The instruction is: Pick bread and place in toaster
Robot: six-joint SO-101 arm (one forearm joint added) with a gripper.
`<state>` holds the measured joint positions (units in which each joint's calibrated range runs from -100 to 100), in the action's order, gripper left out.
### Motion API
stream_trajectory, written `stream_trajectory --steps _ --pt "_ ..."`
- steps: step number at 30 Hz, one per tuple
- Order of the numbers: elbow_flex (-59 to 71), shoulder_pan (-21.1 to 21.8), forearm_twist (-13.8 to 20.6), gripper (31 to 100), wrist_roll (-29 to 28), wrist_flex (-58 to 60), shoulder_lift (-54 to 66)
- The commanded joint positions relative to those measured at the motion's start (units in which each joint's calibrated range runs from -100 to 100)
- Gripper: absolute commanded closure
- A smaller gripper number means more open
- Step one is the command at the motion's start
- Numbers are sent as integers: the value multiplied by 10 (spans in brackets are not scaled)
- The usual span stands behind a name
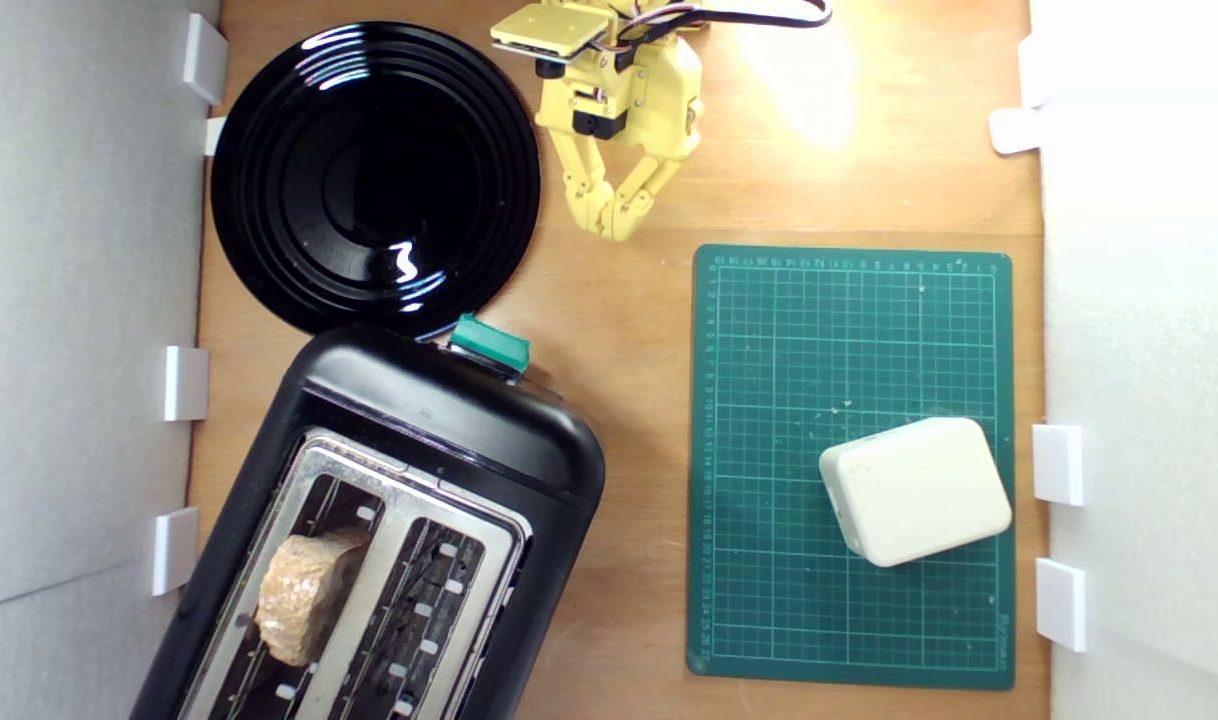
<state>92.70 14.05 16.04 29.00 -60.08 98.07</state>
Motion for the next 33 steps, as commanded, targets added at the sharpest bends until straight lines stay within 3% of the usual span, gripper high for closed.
stream_trajectory --steps 1,13,16,24,33 --pt "8 -8 6 994 4 33 5" --pt "50 -19 -7 994 5 27 6" --pt "54 -19 -27 994 5 12 6" --pt "54 -18 -40 994 -7 11 6" --pt "55 -12 -34 994 -37 11 5"
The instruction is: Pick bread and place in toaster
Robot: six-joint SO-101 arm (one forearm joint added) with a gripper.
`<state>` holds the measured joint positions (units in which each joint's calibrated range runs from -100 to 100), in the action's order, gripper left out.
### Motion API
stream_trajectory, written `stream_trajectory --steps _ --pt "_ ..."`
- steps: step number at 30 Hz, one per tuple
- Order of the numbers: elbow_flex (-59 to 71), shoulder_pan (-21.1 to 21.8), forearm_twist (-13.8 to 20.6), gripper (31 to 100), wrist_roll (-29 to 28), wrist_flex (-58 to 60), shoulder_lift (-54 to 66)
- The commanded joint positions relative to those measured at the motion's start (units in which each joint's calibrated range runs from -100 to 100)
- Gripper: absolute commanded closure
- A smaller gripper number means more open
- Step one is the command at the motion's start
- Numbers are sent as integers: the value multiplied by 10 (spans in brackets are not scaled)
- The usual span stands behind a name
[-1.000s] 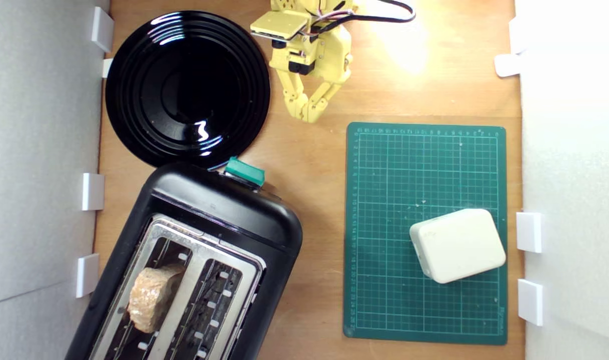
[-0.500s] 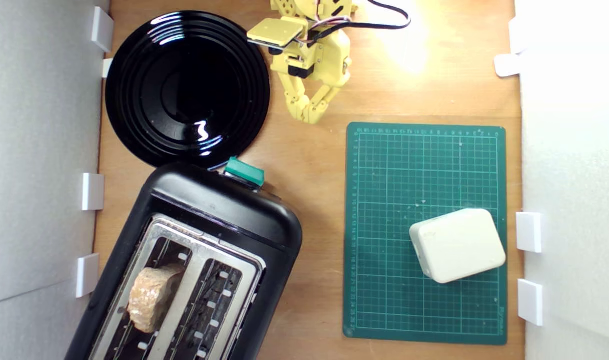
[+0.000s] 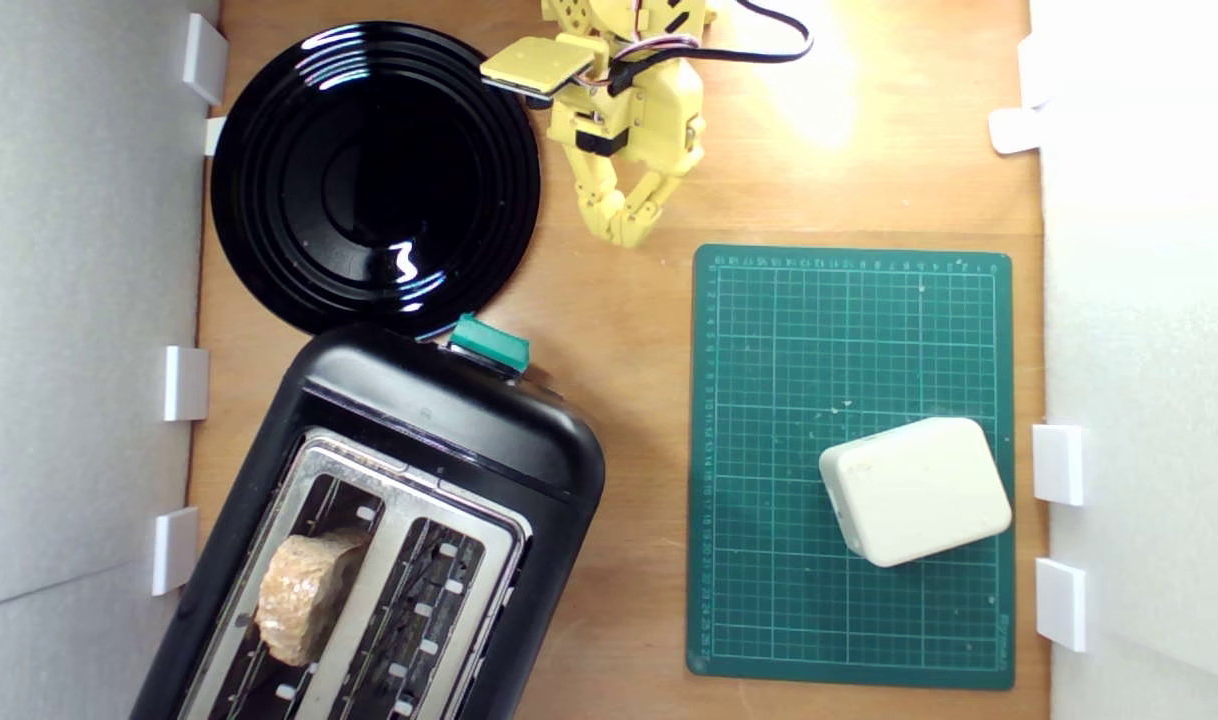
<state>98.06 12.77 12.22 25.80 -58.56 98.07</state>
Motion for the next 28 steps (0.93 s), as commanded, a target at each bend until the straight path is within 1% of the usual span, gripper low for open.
stream_trajectory --steps 1,28 --pt "1 0 3 994 -4 -4 3" --pt "1 -2 -1 994 -4 -4 2"
